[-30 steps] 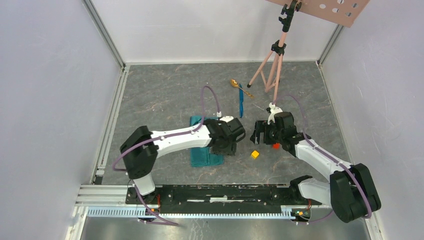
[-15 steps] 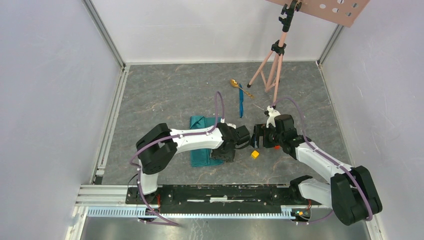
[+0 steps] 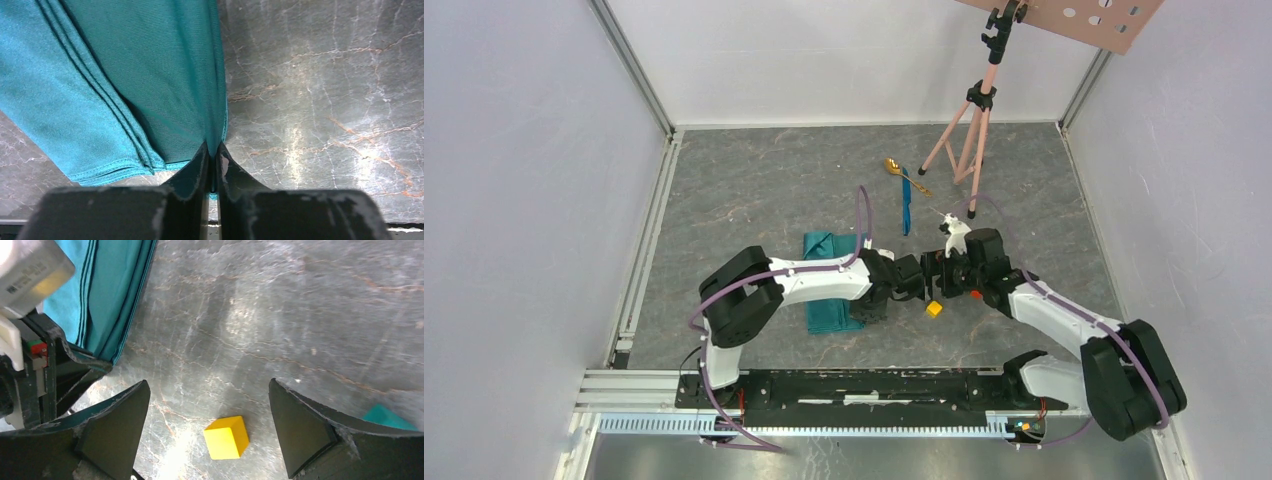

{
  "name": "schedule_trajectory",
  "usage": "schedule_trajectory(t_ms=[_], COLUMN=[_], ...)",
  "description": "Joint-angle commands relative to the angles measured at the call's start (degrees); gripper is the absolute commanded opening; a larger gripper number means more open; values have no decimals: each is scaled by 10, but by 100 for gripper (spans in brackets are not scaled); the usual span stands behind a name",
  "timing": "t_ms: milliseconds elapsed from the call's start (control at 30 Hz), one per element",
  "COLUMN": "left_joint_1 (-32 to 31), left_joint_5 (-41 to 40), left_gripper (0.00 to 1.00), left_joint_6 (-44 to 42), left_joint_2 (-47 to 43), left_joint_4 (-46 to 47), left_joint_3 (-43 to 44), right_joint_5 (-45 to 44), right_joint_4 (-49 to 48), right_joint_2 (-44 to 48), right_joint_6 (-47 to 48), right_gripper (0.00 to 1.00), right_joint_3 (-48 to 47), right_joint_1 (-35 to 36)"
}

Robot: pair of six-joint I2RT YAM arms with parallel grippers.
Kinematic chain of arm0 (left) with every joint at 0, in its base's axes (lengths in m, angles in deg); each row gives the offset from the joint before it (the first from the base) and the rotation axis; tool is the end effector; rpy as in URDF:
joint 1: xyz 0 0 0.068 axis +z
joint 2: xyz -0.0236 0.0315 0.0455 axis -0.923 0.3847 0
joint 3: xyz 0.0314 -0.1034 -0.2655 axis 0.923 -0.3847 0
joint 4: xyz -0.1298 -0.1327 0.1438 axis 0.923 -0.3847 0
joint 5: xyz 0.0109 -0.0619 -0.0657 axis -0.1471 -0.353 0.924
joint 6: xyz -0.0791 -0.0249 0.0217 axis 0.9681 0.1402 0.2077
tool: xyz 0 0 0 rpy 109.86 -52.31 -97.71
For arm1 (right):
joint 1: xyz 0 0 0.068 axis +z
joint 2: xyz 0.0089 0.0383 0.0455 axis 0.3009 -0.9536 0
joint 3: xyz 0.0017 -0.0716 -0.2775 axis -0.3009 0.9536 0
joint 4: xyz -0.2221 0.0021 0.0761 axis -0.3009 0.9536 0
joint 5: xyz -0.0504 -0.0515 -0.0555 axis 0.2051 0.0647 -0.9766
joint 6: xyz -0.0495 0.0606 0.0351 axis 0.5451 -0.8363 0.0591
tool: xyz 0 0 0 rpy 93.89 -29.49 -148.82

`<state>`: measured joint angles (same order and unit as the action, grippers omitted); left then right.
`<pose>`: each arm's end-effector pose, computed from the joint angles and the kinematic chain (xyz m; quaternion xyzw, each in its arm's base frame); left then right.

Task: Fold the napkin into a case and place the utensils inside
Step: Pick up the 2/3-rectangle-folded napkin at the center of the board.

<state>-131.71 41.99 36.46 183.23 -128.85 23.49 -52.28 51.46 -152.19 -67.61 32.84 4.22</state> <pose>0.1649 -0.2977 0.1520 0.0908 0.9866 0.0392 0.1299 0.1898 0.1058 0.1736 -0.0944 0.9022 0.2967 0.2983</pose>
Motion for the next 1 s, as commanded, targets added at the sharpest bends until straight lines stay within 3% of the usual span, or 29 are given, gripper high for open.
schedule_trajectory(t_ms=[0,67,333,667,967], left_joint_1=[2,2,2,2,3], left_joint_5=[-39,-45,-42,-33,-22], left_gripper=[9,3,2,2,2], left_joint_6=[21,22,14,4,-5], left_joint_2=[-43,-59,-105,-123,-129], left_joint_4=[24,29,37,43,51], left_joint_3=[-23,-31,-41,-51,-59], right_joint_5=[27,42,116,87,78], right_joint_4=[-45,-68,-193,-255,-373], right_joint_2=[-45,-72,-188,-229,-289], right_joint_6=[-27,-63,-249,-343,-438], right_gripper=[95,96,97,97,96], right_joint_3=[-24,-30,-46,-72,-54], right_joint_1=[21,26,44,76,134])
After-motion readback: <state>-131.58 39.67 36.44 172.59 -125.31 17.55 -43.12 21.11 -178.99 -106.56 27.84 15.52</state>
